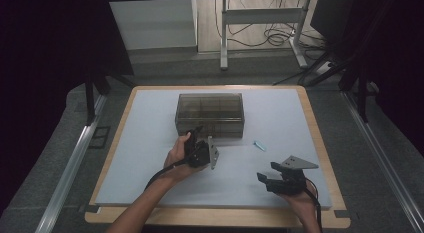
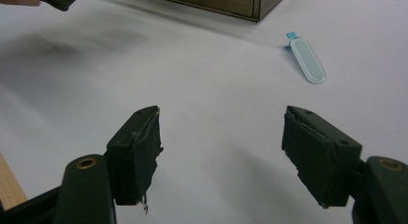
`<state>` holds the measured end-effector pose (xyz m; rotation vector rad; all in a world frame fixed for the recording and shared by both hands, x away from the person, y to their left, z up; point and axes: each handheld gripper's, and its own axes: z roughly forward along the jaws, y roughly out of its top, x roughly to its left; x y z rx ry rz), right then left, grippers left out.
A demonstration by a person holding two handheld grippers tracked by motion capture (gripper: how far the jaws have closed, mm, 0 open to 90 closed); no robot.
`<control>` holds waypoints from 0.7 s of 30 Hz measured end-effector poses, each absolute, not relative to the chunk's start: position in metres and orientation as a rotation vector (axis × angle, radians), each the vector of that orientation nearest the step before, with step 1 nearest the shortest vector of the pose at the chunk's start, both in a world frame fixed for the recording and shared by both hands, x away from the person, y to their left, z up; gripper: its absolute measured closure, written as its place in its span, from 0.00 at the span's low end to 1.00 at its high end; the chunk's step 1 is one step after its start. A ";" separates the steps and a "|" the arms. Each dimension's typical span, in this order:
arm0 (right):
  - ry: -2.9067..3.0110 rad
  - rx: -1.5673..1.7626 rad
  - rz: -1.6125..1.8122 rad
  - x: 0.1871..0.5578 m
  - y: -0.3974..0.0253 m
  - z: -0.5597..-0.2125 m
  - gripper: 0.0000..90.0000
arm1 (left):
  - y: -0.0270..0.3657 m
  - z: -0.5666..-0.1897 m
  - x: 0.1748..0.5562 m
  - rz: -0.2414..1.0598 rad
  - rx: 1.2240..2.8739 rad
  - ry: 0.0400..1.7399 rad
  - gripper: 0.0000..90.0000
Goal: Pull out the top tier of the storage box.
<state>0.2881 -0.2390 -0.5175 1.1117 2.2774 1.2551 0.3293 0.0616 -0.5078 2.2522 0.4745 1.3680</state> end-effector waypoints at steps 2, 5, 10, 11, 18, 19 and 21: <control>2.278 1.112 1.254 0.288 -0.239 -0.518 0.32 | 0.061 -0.507 0.327 1.348 2.254 0.466 0.19; 2.277 1.113 1.255 0.288 -0.239 -0.517 0.32 | 0.062 -0.505 0.323 1.306 2.233 0.462 0.16; 2.274 1.113 1.255 0.288 -0.240 -0.517 0.32 | 0.065 -0.504 0.319 1.227 2.248 0.506 0.15; 2.273 1.112 1.255 0.288 -0.240 -0.517 0.32 | 0.066 -0.504 0.318 1.218 2.254 0.512 0.16; 2.274 1.114 1.254 0.288 -0.240 -0.516 0.32 | 0.071 -0.506 0.313 1.166 2.268 0.554 0.14; 2.274 1.114 1.253 0.288 -0.240 -0.517 0.32 | 0.071 -0.506 0.312 1.165 2.266 0.560 0.14; 2.274 1.114 1.254 0.288 -0.240 -0.517 0.32 | 0.072 -0.507 0.309 1.164 2.265 0.562 0.14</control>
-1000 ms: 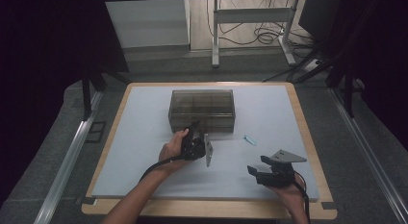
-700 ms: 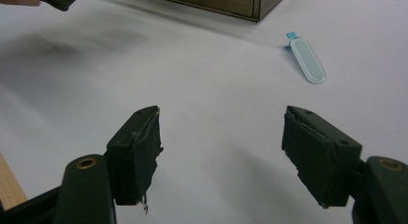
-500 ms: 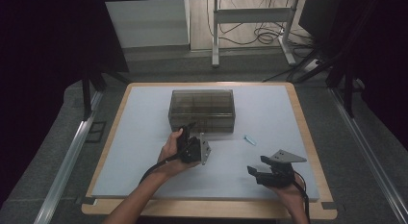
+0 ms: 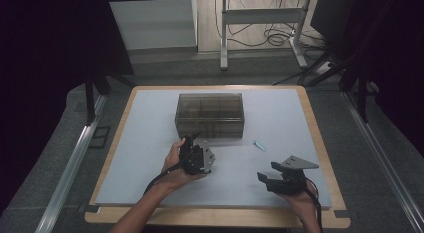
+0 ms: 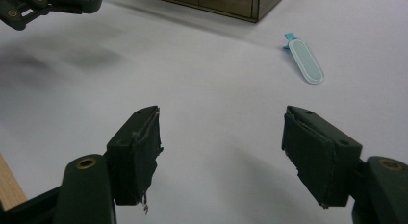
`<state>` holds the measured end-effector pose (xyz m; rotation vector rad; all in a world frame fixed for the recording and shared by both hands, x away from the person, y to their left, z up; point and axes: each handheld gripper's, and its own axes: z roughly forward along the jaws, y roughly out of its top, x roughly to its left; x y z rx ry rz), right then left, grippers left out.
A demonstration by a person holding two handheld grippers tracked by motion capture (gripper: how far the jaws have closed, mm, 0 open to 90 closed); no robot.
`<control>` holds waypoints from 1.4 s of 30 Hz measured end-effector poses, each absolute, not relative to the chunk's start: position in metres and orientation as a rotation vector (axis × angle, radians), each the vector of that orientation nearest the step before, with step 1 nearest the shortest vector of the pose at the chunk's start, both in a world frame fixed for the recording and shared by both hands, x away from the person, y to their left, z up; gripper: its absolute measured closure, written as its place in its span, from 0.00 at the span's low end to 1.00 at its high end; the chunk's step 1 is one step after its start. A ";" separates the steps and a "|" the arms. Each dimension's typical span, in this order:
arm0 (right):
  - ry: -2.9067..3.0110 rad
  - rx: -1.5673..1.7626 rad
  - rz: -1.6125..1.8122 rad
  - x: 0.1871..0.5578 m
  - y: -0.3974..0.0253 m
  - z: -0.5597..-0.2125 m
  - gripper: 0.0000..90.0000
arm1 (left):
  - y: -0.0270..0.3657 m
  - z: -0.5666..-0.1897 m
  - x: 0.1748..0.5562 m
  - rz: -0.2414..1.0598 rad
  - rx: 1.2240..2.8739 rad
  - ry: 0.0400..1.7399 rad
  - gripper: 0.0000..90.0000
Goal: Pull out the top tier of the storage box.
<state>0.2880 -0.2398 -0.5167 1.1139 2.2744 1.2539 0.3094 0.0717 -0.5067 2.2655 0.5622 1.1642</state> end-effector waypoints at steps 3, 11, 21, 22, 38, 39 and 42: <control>2.275 1.114 1.251 0.288 -0.240 -0.517 0.32 | 0.073 -0.508 0.306 1.156 2.263 0.563 0.14; 2.277 1.111 1.254 0.288 -0.239 -0.517 0.32 | 0.083 -0.512 0.299 1.062 2.270 0.596 0.15; 2.283 1.106 1.251 0.290 -0.236 -0.517 0.32 | 0.096 -0.520 0.294 0.963 2.254 0.645 0.18; 2.284 1.106 1.251 0.290 -0.235 -0.517 0.32 | 0.097 -0.520 0.293 0.959 2.253 0.647 0.18; 2.287 1.096 1.262 0.295 -0.231 -0.515 0.32 | 0.127 -0.522 0.288 0.887 2.190 0.750 0.23; 2.286 1.097 1.264 0.295 -0.231 -0.514 0.32 | 0.130 -0.521 0.287 0.885 2.188 0.757 0.24; 2.285 1.098 1.259 0.295 -0.231 -0.515 0.32 | 0.137 -0.520 0.287 0.856 2.197 0.782 0.25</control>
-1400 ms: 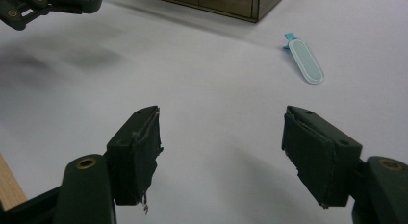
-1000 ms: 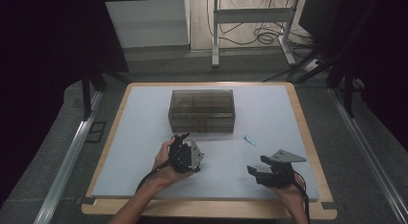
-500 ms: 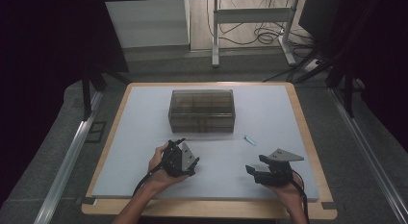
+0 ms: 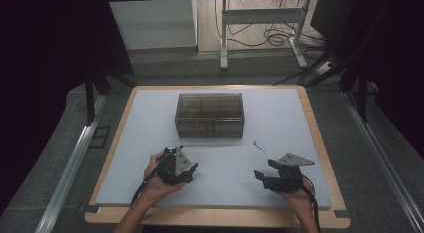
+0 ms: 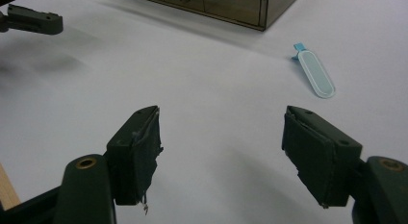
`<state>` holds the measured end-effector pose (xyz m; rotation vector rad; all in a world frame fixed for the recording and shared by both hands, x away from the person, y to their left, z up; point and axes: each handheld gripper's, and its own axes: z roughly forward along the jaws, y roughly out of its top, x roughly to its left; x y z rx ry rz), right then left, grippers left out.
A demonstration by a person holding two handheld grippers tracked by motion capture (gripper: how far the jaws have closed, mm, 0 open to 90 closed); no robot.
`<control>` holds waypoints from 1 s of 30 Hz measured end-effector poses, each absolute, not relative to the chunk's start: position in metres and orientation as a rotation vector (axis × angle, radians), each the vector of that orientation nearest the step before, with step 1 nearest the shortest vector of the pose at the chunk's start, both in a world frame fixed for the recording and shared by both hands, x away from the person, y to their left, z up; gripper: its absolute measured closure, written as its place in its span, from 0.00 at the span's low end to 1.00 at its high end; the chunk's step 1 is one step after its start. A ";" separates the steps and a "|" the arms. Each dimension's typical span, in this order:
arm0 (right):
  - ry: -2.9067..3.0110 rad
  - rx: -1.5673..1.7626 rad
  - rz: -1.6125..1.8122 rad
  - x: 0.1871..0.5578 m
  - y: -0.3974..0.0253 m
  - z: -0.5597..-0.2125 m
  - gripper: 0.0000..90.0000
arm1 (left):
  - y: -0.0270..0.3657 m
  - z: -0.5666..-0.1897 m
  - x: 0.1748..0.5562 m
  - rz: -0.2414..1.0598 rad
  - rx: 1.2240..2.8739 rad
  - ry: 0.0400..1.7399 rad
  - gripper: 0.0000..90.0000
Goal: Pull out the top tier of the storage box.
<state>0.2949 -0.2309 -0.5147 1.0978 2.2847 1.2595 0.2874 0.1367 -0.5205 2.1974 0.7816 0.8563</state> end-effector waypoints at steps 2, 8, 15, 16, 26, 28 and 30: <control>2.284 1.095 1.263 0.295 -0.231 -0.515 0.32 | 0.142 -0.520 0.288 0.842 2.195 0.804 0.26; 2.278 1.097 1.266 0.296 -0.232 -0.513 0.32 | 0.157 -0.520 0.291 0.802 2.192 0.852 0.25; 2.274 1.101 1.261 0.298 -0.232 -0.513 0.32 | 0.170 -0.516 0.292 0.783 2.171 0.871 0.24; 2.273 1.099 1.263 0.298 -0.232 -0.512 0.32 | 0.172 -0.516 0.292 0.787 2.176 0.873 0.24; 2.280 1.095 1.258 0.301 -0.231 -0.512 0.32 | 0.183 -0.514 0.295 0.756 2.156 0.920 0.20; 2.285 1.087 1.250 0.302 -0.230 -0.512 0.32 | 0.185 -0.512 0.295 0.749 2.147 0.924 0.20; 2.286 1.085 1.251 0.303 -0.229 -0.511 0.32 | 0.187 -0.511 0.295 0.742 2.148 0.922 0.20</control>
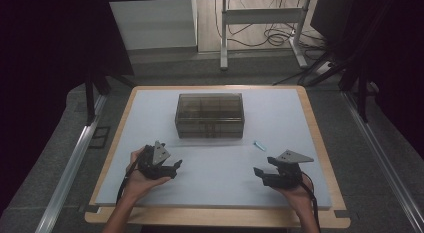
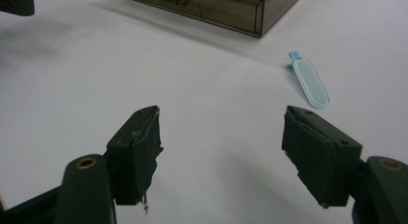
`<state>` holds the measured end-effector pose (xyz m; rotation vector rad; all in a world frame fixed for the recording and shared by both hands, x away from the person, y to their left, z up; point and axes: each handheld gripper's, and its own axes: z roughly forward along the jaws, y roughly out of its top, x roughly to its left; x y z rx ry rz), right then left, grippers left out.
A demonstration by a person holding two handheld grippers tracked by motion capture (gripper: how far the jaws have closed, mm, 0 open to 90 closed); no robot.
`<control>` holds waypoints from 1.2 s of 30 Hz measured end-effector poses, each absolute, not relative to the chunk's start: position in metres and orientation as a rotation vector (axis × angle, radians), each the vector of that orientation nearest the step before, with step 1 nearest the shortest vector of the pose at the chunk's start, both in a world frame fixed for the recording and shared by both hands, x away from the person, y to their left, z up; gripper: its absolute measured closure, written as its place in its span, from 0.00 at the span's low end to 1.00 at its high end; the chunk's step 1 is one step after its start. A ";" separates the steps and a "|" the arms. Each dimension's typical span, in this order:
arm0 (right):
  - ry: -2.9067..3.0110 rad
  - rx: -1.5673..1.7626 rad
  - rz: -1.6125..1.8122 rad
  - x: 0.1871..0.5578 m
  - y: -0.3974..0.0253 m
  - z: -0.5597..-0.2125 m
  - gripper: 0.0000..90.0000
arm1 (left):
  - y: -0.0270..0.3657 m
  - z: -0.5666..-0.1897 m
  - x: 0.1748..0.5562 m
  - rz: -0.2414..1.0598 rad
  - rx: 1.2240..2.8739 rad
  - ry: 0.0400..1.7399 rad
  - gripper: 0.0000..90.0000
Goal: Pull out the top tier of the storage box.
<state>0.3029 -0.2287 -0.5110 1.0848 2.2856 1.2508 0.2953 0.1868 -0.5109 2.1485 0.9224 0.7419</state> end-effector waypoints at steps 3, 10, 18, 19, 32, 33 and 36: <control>2.290 1.078 1.248 0.305 -0.226 -0.510 0.32 | 0.188 -0.510 0.296 0.743 2.141 0.928 0.20; 2.303 1.052 1.243 0.313 -0.220 -0.505 0.32 | 0.193 -0.504 0.301 0.719 2.121 0.923 0.21; 2.319 1.036 1.228 0.324 -0.215 -0.499 0.32 | 0.196 -0.506 0.304 0.700 2.122 0.927 0.22; 2.322 1.034 1.226 0.325 -0.214 -0.498 0.32 | 0.197 -0.505 0.305 0.691 2.127 0.926 0.23; 2.368 0.973 1.200 0.343 -0.203 -0.481 0.37 | 0.203 -0.496 0.316 0.679 2.094 0.937 0.29; 2.369 0.971 1.204 0.344 -0.202 -0.480 0.37 | 0.203 -0.495 0.317 0.680 2.094 0.933 0.30; 2.373 0.967 1.203 0.347 -0.201 -0.477 0.39 | 0.202 -0.494 0.319 0.685 2.098 0.928 0.32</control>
